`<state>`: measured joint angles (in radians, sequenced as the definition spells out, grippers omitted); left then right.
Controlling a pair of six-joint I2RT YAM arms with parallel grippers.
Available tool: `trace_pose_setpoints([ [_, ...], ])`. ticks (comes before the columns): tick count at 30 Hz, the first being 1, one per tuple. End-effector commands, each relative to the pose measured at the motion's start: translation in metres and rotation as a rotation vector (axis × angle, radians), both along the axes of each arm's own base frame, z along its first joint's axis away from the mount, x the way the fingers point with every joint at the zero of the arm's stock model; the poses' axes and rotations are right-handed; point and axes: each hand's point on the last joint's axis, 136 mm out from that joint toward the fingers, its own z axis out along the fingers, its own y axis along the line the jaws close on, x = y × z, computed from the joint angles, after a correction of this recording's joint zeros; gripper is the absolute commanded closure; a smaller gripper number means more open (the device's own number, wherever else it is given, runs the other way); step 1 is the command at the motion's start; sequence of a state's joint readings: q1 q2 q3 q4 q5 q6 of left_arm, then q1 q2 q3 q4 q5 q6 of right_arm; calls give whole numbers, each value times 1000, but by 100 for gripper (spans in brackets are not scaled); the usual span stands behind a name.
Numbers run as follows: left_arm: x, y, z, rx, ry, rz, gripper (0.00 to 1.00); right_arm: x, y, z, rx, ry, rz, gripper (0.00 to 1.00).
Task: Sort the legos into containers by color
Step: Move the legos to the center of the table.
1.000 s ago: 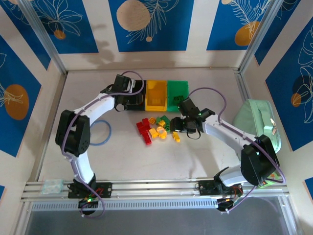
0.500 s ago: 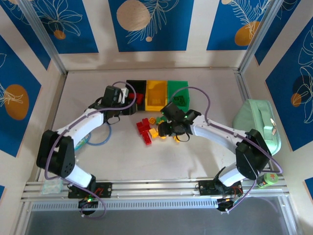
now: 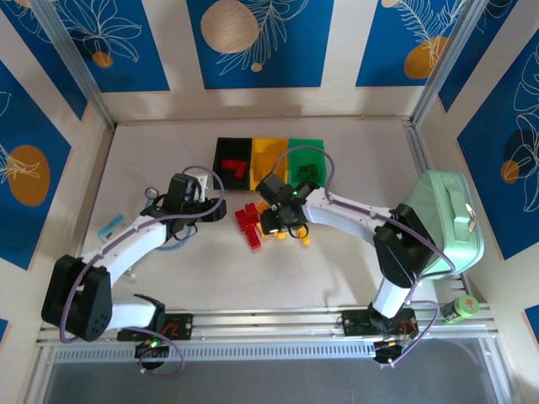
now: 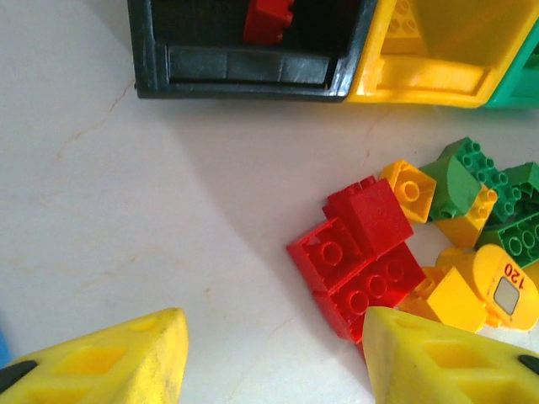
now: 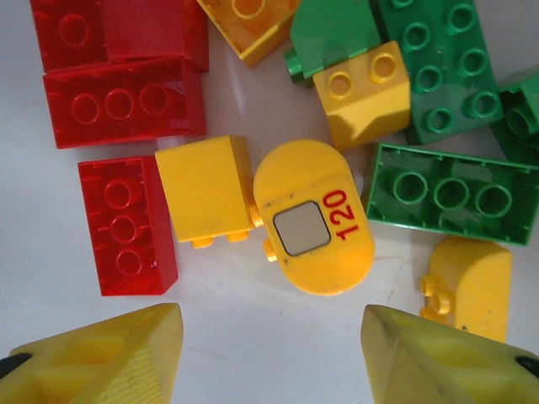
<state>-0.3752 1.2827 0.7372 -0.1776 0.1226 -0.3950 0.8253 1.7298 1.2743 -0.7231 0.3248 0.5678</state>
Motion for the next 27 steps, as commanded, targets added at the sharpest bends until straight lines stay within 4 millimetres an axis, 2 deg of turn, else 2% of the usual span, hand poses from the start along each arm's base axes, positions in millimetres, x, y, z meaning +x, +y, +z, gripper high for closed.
trace_pose_setpoints([
  [1, -4, 5, 1, -19, -18, 18, 44, 2, -2, -9, -49, 55, 37, 41],
  [8, -18, 14, -13, 10, -3, 30, 44, 10, 20, -14, -61, 69, 90, 41],
  [13, -21, 17, -14, 16, -5, 37, 44, 16, 35, -17, -59, 76, 109, 43],
  [27, -29, 22, -16, 17, -4, 51, 44, 24, 50, -35, -79, 111, 133, 47],
])
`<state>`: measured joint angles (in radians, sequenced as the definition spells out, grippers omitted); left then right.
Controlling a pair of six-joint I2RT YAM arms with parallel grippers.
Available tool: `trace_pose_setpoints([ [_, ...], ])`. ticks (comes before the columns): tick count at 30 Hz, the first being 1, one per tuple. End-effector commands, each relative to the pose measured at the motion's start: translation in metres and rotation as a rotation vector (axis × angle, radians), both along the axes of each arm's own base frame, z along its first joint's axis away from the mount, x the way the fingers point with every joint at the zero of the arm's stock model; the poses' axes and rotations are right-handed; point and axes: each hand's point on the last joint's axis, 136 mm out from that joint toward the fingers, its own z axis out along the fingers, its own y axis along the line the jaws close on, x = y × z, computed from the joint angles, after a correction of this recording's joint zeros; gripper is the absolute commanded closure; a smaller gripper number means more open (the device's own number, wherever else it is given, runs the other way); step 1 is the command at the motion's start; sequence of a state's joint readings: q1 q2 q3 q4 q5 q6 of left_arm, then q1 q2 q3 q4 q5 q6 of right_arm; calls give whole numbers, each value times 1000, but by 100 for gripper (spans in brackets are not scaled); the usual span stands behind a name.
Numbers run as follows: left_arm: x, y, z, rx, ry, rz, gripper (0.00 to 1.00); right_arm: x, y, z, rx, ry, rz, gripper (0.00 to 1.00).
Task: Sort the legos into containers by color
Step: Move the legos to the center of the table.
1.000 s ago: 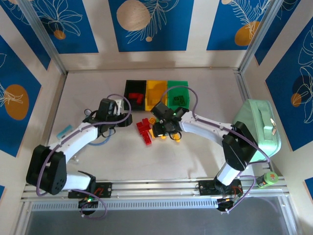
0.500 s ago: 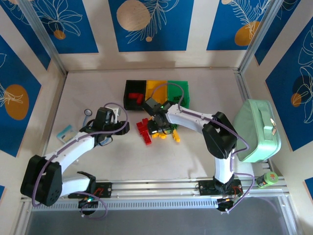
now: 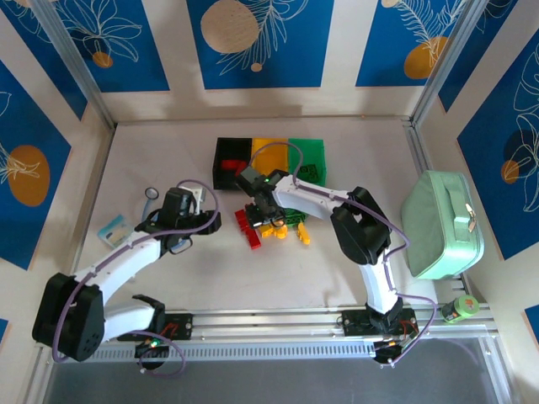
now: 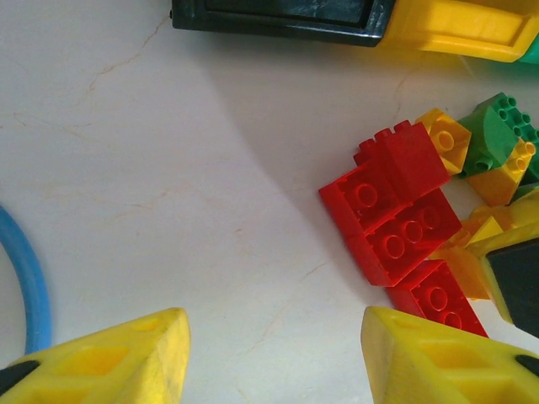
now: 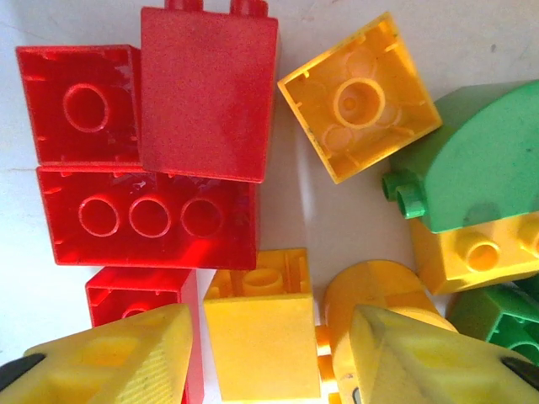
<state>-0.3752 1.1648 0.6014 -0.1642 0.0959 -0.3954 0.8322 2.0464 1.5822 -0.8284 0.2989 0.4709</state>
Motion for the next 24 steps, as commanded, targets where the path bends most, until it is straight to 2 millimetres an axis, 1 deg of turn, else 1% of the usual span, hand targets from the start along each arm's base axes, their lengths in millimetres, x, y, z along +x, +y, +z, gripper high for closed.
trace_pose_setpoints([
  [1, -3, 7, 1, -3, -3, 32, 45, -6, 8, 0, 9, 32, 26, 47],
  [10, -4, 9, 4, 2, -15, 36, 45, -12, 11, -9, -24, 48, 33, 48],
  [14, -4, 9, 4, -1, -13, 36, 45, -17, 5, -13, -63, 59, 20, 48],
  [19, -6, 10, 1, 3, -14, 39, 45, -28, -2, -18, -115, 65, 13, 49],
  [21, -7, 10, 0, 4, -12, 38, 45, -31, -8, -20, -142, 62, -2, 50],
  [24, -7, 11, -1, 2, -13, 43, 45, -34, -9, -27, -128, 78, -22, 51],
])
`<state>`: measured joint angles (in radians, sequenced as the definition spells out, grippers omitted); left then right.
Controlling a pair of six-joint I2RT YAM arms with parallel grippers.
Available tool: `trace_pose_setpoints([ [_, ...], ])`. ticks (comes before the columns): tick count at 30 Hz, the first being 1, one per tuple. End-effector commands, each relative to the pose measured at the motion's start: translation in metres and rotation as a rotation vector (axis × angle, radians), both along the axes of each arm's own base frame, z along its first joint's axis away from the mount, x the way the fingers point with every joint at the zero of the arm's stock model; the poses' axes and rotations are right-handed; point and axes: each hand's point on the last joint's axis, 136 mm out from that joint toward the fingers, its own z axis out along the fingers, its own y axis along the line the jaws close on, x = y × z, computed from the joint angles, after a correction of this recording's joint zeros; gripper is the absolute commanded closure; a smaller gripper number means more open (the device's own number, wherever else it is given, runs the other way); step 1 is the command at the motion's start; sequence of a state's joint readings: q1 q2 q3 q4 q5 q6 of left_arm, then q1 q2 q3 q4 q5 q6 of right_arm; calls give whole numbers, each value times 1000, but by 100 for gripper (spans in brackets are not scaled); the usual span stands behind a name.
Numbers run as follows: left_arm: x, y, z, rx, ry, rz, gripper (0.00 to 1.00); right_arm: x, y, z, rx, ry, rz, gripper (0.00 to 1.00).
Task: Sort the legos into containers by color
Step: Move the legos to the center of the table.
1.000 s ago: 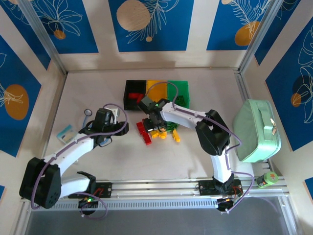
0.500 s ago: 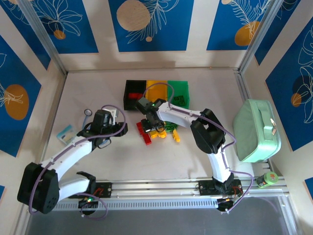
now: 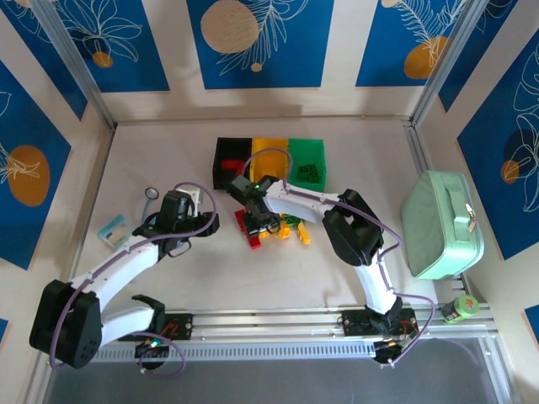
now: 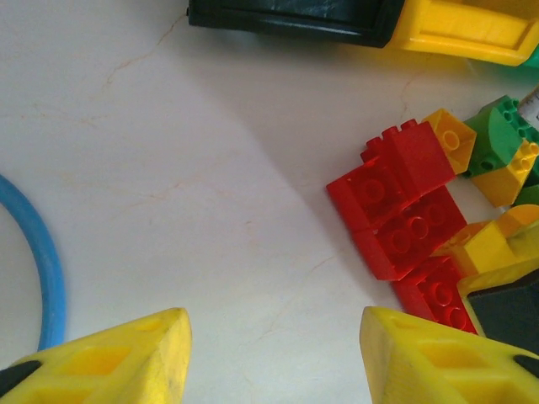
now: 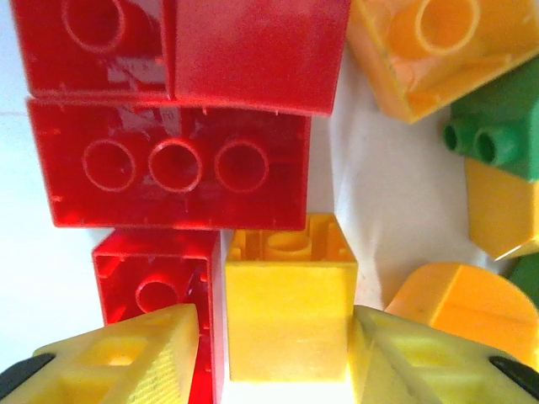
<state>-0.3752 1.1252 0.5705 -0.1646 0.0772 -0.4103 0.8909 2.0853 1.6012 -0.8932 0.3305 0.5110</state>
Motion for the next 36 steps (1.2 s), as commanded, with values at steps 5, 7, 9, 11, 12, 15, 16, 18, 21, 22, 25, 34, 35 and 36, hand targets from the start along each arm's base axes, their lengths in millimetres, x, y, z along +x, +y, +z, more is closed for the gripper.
trace_pose_setpoints([
  [5, -2, 5, 0, 0, -4, 20, 45, -9, -13, -17, -45, 41, -60, 57],
  [7, -3, 6, 1, 4, -8, 19, 45, -8, -12, -13, -37, 32, -62, 58],
  [9, -2, 7, 1, 8, -13, 21, 45, -7, -12, -8, -28, 20, -63, 61],
  [11, -2, 7, 1, 9, -14, 22, 45, -6, -12, -4, -20, 15, -66, 63],
  [12, -2, 7, 2, 9, -15, 22, 45, -5, -13, -3, -14, 14, -68, 63],
  [15, -1, 7, 1, 8, -13, 22, 45, -4, -15, 1, -6, 11, -76, 62],
  [16, -1, 6, 1, 7, -13, 20, 45, -3, -16, 2, -6, 8, -82, 60],
  [18, -1, 6, 2, 4, -16, 20, 45, 1, -18, 2, 2, 7, -97, 59],
  [21, -1, 5, 3, 4, -18, 17, 45, 6, -22, 2, 15, 11, -125, 59],
  [22, -1, 6, 2, 5, -17, 18, 45, 8, -22, 2, 19, 11, -128, 59],
  [25, -2, 6, 2, 7, -16, 19, 45, 12, -22, 3, 35, 16, -139, 59],
  [34, -1, 6, 2, 8, -18, 19, 45, 18, -20, 8, 76, 17, -164, 54],
  [35, 0, 6, 2, 8, -20, 18, 45, 19, -21, 9, 83, 15, -169, 54],
  [36, -1, 6, 1, 8, -17, 16, 45, 20, -22, 9, 89, 15, -178, 54],
])
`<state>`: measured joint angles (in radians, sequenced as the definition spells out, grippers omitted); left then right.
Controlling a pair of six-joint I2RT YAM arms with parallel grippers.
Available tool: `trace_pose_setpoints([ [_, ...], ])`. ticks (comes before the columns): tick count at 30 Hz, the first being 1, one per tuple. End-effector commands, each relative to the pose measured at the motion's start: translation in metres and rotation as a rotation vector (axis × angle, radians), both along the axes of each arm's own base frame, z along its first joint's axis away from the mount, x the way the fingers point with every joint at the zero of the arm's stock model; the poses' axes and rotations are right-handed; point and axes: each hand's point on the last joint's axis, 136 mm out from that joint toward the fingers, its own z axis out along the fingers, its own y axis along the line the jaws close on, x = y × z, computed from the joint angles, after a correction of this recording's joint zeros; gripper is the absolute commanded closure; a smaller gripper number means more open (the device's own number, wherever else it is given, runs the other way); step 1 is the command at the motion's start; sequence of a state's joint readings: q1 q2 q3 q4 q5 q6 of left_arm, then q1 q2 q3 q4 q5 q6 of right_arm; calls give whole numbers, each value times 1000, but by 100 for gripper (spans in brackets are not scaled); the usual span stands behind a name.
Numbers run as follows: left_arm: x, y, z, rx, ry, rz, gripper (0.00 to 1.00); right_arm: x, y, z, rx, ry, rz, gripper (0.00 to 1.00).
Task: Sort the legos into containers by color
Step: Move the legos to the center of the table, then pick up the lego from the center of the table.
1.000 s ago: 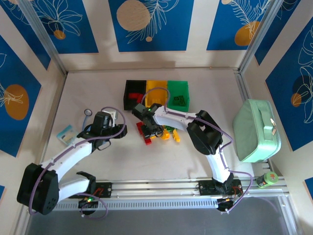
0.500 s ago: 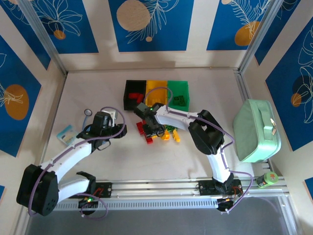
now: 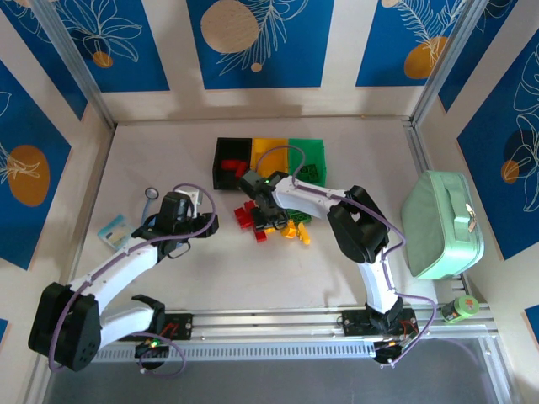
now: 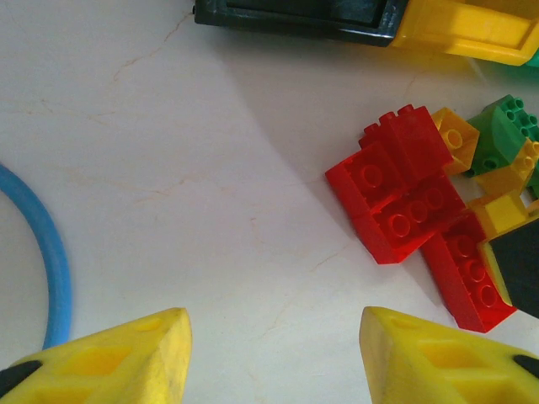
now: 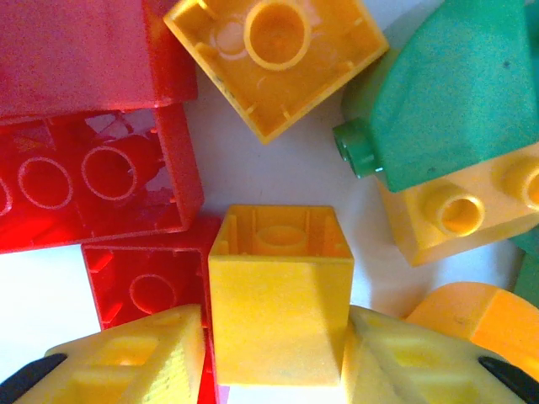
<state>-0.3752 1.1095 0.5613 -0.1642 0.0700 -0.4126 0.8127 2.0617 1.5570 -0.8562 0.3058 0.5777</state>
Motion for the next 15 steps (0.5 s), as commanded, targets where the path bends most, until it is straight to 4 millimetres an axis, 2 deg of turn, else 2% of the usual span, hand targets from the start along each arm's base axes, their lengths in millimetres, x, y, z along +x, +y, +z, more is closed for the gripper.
trace_pose_setpoints([
  [1, 1, 4, 1, 7, -12, 10, 45, 2, -1, 12, 55, -2, -43, 54],
  [7, 2, 3, 0, 3, -9, 9, 45, 9, -8, 13, 59, -4, -68, 54],
  [15, 3, 3, -1, 6, -8, 8, 45, 10, -4, 14, 73, 1, -54, 53],
])
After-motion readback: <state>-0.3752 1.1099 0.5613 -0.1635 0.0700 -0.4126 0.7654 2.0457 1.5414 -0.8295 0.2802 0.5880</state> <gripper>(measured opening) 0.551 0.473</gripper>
